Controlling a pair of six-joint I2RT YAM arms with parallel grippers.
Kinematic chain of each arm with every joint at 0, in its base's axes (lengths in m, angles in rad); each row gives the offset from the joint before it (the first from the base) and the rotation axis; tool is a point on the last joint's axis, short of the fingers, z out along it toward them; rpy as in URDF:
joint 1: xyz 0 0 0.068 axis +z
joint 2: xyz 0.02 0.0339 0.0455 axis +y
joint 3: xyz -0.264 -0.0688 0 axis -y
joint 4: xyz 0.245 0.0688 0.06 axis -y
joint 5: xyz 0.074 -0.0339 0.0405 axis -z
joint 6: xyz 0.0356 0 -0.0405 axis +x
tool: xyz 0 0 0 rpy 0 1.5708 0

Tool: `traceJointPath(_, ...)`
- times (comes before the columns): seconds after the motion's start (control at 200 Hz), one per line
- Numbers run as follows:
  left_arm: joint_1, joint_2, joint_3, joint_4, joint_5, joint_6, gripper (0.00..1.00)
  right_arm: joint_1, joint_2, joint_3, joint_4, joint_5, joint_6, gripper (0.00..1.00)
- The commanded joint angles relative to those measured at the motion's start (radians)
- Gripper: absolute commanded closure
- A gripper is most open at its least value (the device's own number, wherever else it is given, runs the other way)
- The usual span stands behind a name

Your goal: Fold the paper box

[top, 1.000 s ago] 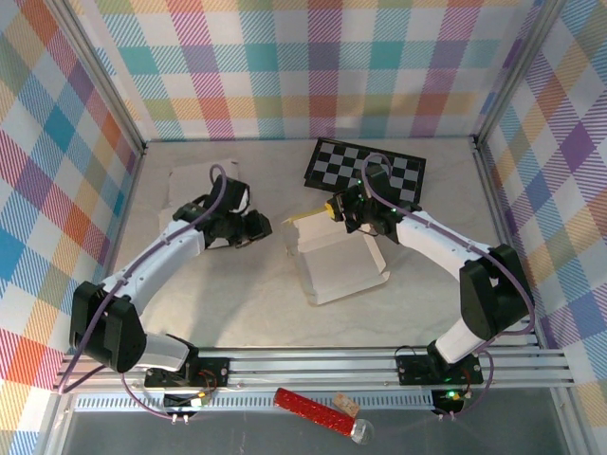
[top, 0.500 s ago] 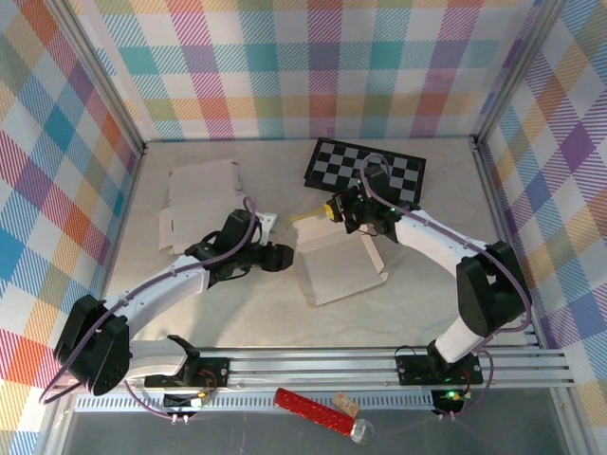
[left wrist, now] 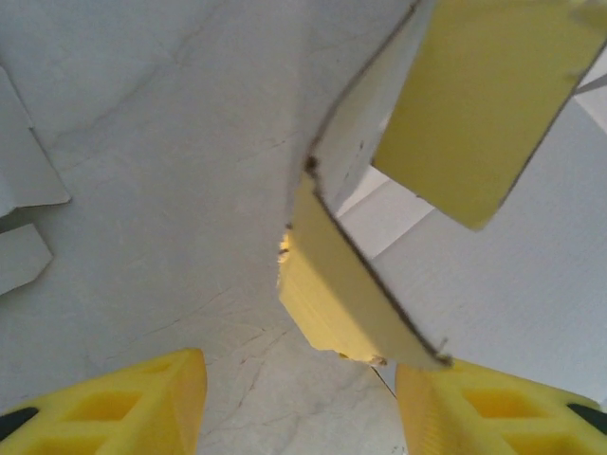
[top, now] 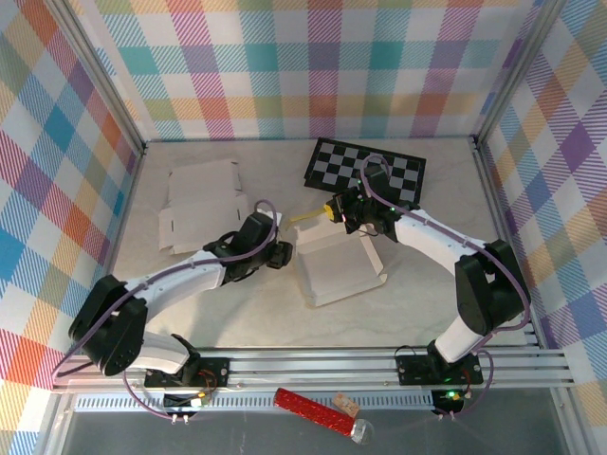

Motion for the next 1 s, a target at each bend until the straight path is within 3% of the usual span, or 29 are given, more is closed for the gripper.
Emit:
traceJointPath(0.0,-0.022,0.029,0.053,0.010,-0.066,0.009,0.48,-0.005,0.022,0.014,0.015,-0.013,0.009,1.00)
traceJointPath(0.12,-0.024,0.035,0.064,0.006,-0.100,-0.003,0.60,-0.005,0.021,0.011,0.017,-0.012,0.006,1.00)
traceJointPath(0.22,-0.025,0.035,0.075,-0.016,-0.116,-0.010,0.78,-0.005,0.017,0.000,0.030,-0.006,0.003,0.98)
traceJointPath(0.33,-0.031,0.030,0.082,-0.039,-0.127,-0.033,1.00,-0.005,0.008,-0.019,0.066,0.009,-0.014,0.88)
traceJointPath(0.39,-0.035,0.025,0.090,-0.060,-0.151,-0.055,1.00,-0.006,-0.011,-0.039,0.097,0.034,-0.038,0.80)
traceJointPath(0.57,-0.046,0.002,0.108,-0.091,-0.165,-0.075,1.00,-0.003,-0.078,-0.136,0.204,0.107,-0.067,0.69)
traceJointPath(0.865,-0.053,0.010,0.123,-0.126,-0.145,-0.086,1.00,0.004,-0.084,-0.157,0.271,0.137,-0.047,0.69)
traceJointPath(0.995,-0.054,0.010,0.122,-0.139,-0.139,-0.098,1.00,0.012,-0.116,-0.158,0.273,0.171,-0.050,0.65)
